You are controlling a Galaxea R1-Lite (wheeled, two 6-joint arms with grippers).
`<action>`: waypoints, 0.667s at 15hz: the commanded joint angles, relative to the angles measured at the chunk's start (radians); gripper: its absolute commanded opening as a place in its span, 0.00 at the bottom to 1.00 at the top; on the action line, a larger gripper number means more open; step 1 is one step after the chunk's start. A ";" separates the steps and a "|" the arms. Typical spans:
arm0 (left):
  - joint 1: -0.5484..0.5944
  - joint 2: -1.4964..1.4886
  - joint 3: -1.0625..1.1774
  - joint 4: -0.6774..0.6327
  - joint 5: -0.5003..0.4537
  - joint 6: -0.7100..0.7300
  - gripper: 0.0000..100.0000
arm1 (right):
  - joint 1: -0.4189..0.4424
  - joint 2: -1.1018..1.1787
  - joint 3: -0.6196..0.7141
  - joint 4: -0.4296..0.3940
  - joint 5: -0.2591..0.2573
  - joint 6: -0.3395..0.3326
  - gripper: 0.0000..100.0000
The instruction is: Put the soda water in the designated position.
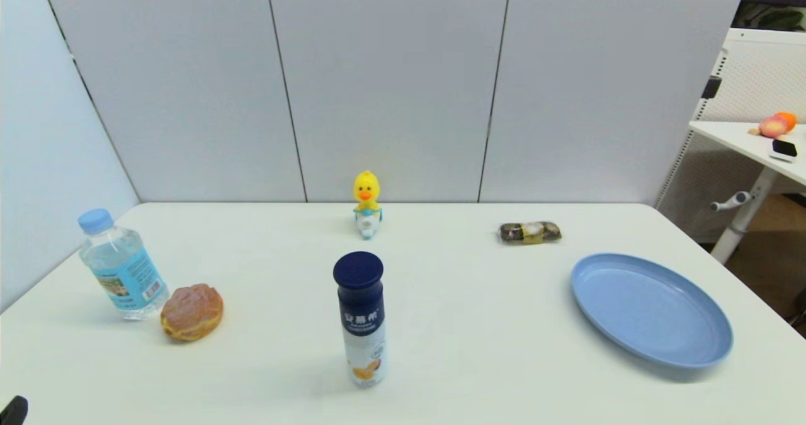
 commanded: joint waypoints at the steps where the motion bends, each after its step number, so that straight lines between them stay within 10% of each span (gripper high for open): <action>1: -0.012 -0.162 0.091 0.127 0.051 0.023 1.00 | 0.000 0.000 0.000 0.000 0.000 0.000 1.00; 10: -0.012 -0.162 0.090 0.243 0.103 -0.005 1.00 | 0.000 0.000 0.000 0.000 0.000 0.000 1.00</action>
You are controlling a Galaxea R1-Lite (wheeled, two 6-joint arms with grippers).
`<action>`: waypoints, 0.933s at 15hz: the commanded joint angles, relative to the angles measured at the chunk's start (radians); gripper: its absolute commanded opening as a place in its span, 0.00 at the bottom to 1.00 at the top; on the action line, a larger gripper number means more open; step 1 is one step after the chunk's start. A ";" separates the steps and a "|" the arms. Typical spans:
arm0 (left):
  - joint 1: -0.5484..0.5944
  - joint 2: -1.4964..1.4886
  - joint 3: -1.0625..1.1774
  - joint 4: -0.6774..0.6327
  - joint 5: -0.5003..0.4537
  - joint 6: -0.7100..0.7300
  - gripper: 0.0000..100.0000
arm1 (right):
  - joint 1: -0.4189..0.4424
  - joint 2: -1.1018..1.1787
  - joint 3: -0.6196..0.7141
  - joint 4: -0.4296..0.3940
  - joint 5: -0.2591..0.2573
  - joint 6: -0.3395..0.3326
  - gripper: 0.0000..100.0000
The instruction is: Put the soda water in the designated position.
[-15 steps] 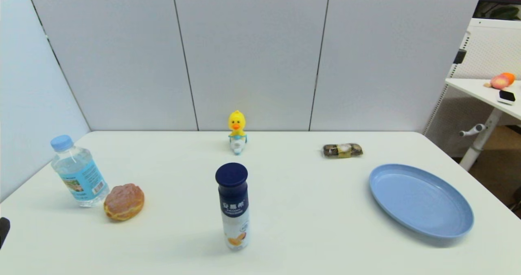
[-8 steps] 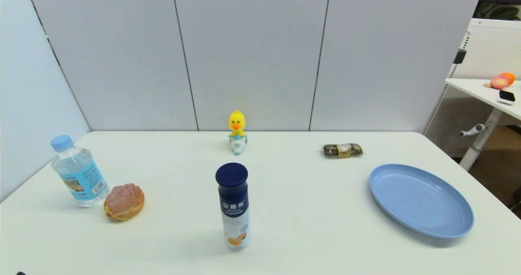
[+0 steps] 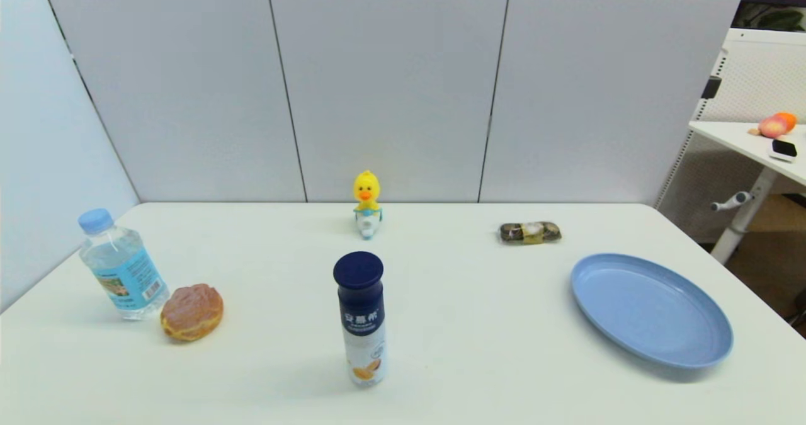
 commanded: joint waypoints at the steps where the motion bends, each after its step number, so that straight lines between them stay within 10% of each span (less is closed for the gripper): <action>1: 0.001 0.000 0.001 0.001 0.001 -0.016 1.00 | 0.000 0.000 0.000 0.000 0.000 0.000 1.00; 14: 0.001 0.000 0.001 0.001 0.001 -0.019 1.00 | 0.000 0.000 0.000 0.000 -0.002 -0.015 1.00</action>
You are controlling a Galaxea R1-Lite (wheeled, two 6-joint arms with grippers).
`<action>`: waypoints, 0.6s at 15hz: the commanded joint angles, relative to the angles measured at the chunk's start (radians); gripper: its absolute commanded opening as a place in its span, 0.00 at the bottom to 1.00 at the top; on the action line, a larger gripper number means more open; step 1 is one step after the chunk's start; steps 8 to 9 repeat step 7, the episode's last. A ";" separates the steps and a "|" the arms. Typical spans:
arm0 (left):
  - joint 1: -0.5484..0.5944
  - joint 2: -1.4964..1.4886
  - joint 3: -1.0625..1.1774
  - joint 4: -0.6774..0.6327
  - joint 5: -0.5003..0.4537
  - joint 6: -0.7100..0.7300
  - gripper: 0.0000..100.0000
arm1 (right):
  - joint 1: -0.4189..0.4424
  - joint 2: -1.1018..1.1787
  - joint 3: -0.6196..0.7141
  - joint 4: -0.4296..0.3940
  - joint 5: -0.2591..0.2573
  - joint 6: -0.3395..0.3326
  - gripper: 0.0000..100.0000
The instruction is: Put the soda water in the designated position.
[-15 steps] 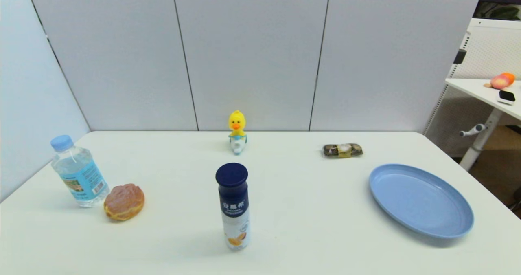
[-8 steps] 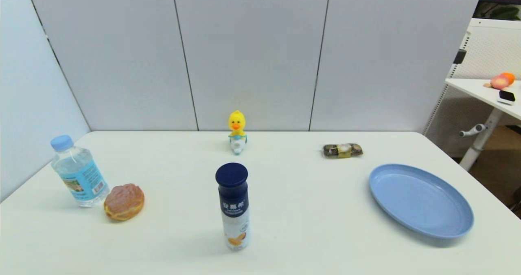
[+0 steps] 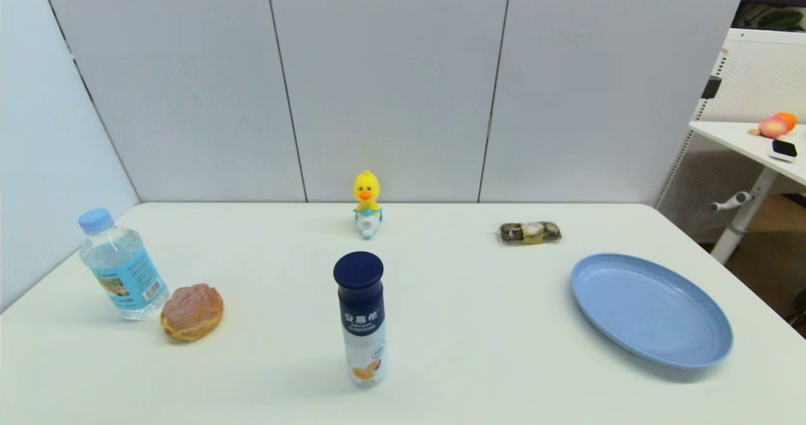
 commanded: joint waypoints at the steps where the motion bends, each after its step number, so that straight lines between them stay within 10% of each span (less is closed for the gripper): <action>1: 0.001 0.002 0.000 0.000 0.000 0.001 1.00 | 0.000 0.000 0.000 0.000 0.001 -0.011 1.00; 9: 0.001 0.002 0.000 0.000 0.001 0.001 1.00 | 0.000 0.000 0.000 0.000 0.001 0.004 1.00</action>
